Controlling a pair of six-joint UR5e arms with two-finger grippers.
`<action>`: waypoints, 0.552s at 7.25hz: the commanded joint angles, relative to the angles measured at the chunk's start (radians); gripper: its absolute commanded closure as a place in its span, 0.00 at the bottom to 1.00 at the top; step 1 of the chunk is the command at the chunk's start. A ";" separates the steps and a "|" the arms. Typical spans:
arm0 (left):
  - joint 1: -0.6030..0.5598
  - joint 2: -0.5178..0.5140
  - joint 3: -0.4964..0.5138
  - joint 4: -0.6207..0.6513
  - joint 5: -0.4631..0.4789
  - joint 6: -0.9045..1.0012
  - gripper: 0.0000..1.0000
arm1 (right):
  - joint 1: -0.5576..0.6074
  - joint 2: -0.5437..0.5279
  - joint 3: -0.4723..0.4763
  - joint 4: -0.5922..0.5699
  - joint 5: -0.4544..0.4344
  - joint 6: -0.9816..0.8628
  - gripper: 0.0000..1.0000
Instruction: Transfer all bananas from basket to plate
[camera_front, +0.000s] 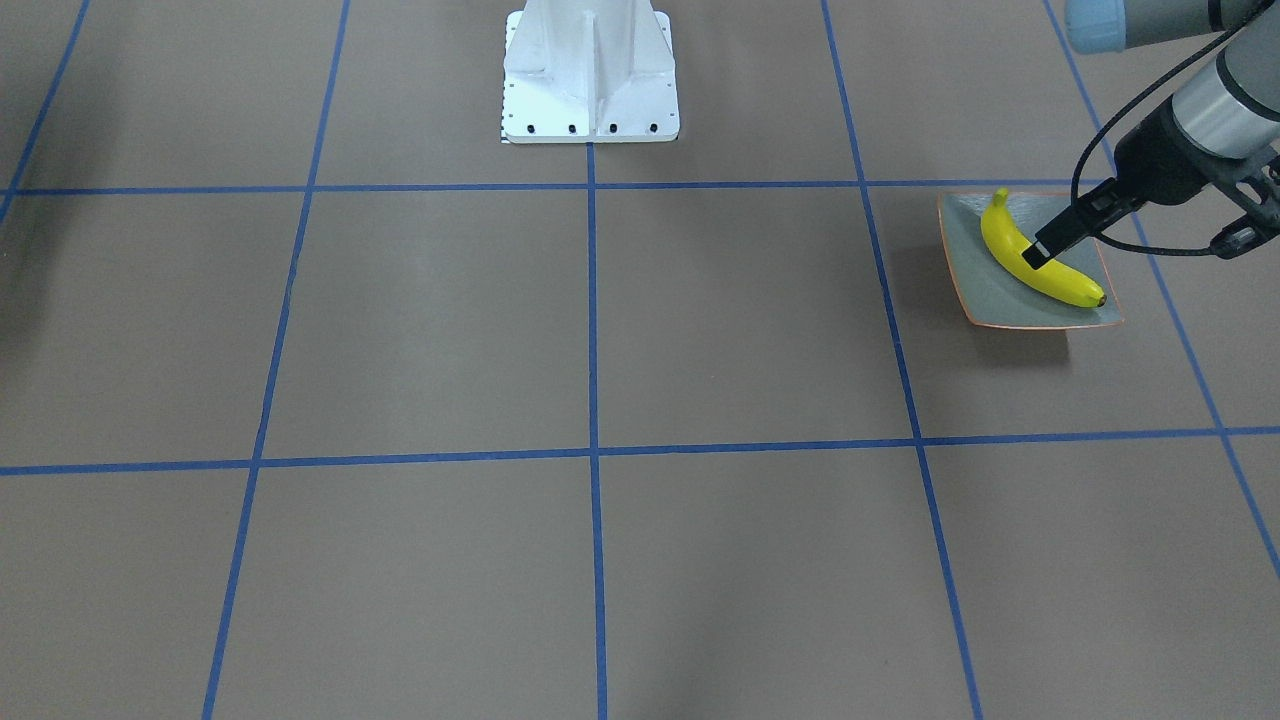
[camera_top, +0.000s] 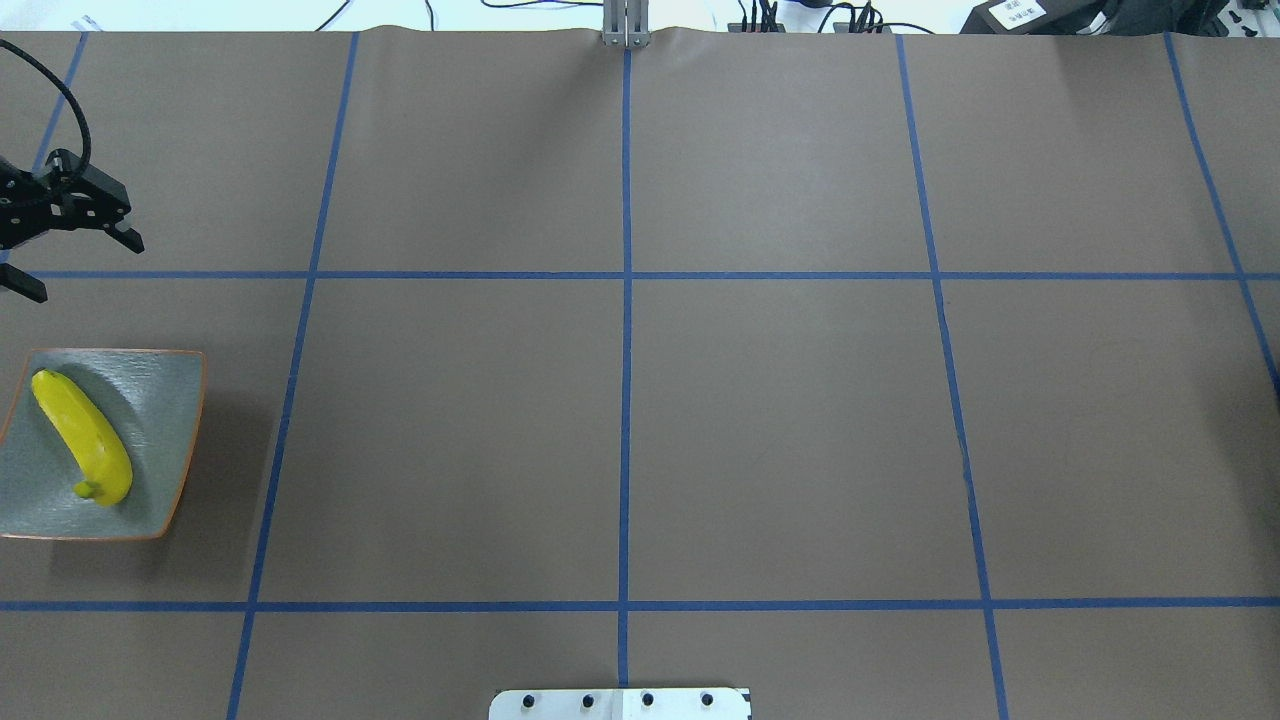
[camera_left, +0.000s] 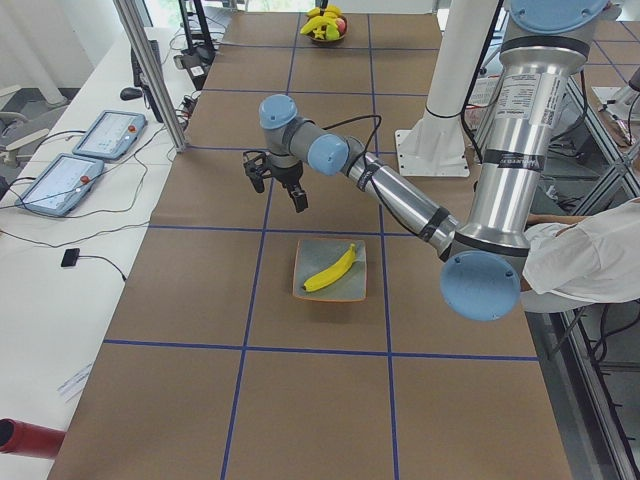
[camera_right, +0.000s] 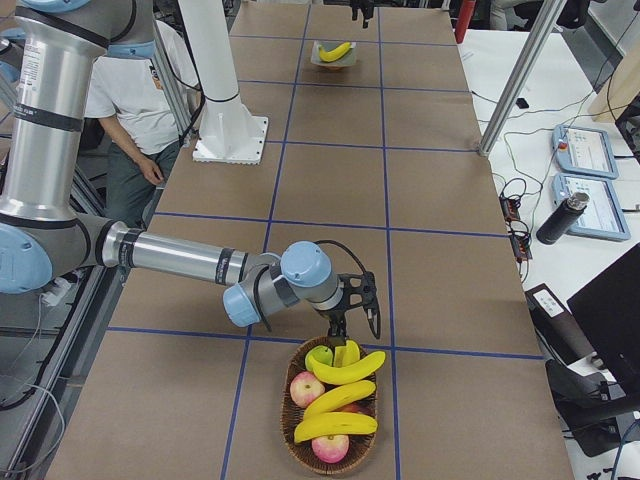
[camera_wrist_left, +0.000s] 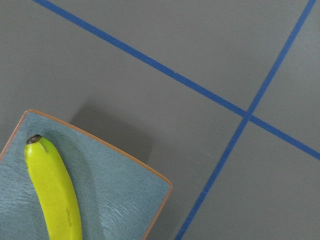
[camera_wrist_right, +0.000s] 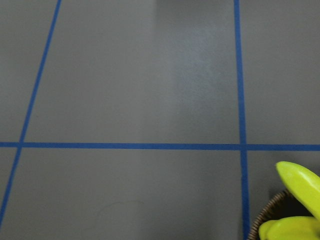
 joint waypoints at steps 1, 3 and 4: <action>-0.001 -0.016 -0.003 0.005 -0.001 -0.019 0.00 | 0.036 -0.013 -0.043 -0.003 -0.022 -0.057 0.06; -0.001 -0.016 -0.006 0.005 -0.001 -0.023 0.01 | 0.046 -0.001 -0.132 -0.005 -0.034 -0.007 0.08; -0.001 -0.016 -0.009 0.005 -0.001 -0.023 0.00 | 0.046 0.017 -0.126 -0.002 -0.084 0.072 0.08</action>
